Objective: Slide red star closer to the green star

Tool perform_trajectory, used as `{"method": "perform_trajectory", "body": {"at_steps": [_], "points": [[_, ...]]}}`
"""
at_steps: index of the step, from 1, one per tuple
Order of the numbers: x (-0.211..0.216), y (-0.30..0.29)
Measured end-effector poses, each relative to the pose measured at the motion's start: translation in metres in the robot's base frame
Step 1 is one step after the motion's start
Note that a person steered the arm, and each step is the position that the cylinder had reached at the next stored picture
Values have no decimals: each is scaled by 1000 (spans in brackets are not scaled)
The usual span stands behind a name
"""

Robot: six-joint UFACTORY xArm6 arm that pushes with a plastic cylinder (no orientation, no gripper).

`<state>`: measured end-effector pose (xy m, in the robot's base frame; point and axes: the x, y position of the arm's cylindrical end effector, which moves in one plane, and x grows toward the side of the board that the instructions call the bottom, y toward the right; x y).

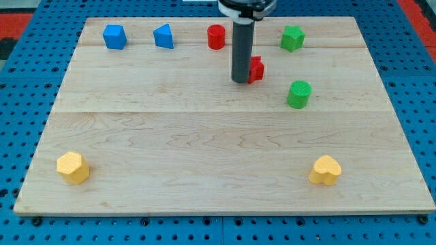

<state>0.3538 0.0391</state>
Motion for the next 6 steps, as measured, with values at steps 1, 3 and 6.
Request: {"method": "perform_trajectory", "body": {"at_steps": [1,3,6], "points": [[4,26],[-14,45],[-40,45]]}}
